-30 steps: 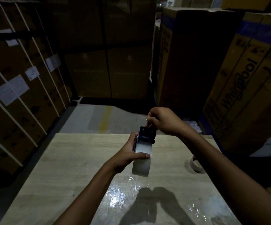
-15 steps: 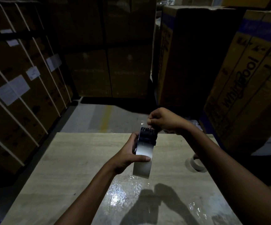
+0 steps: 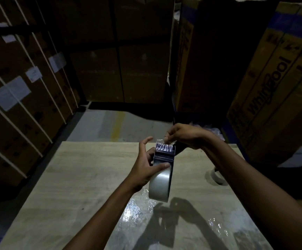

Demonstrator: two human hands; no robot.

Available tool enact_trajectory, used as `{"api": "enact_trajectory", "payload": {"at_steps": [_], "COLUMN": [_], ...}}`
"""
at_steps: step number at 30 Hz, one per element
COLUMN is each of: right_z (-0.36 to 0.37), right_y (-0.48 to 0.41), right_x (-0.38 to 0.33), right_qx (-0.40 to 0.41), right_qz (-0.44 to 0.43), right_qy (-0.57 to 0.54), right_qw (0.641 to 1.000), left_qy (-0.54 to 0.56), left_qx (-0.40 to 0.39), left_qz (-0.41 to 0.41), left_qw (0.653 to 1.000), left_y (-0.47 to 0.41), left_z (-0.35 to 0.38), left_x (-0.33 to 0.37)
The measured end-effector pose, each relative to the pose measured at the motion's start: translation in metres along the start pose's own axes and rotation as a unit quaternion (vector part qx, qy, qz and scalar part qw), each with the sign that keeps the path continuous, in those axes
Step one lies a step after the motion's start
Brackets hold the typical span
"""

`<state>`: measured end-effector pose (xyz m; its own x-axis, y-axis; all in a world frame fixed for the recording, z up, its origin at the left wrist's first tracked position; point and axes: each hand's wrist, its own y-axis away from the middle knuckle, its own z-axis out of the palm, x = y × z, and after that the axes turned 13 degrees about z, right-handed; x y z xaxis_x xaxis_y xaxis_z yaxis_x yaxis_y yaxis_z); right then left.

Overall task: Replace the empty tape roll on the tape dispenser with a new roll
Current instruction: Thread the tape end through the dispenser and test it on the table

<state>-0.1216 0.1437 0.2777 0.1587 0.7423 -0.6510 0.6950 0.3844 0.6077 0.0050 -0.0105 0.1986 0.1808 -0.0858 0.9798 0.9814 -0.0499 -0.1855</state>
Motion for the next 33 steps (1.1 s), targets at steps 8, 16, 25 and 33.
{"api": "enact_trajectory", "payload": {"at_steps": [8, 16, 25, 33], "right_z": [0.002, 0.030, 0.139, 0.143], "right_y": [-0.001, -0.001, 0.005, 0.004], "right_x": [0.002, 0.027, 0.094, 0.083], "right_qx": [-0.071, -0.053, -0.215, -0.122], "right_qz": [0.032, 0.037, 0.002, 0.018], "right_qy": [-0.058, -0.233, -0.650, -0.653], "right_qw": [0.995, 0.970, 0.729, 0.747], "left_qy": [-0.038, -0.067, -0.039, 0.022], "left_qx": [-0.026, -0.020, 0.087, -0.031], "left_qz": [0.051, 0.045, 0.055, 0.022], "left_qw": [0.998, 0.997, 0.994, 0.999], "left_y": [-0.004, -0.007, -0.010, -0.008], "left_z": [-0.005, -0.009, -0.015, -0.042], "left_x": [0.008, 0.018, 0.018, 0.025]}}
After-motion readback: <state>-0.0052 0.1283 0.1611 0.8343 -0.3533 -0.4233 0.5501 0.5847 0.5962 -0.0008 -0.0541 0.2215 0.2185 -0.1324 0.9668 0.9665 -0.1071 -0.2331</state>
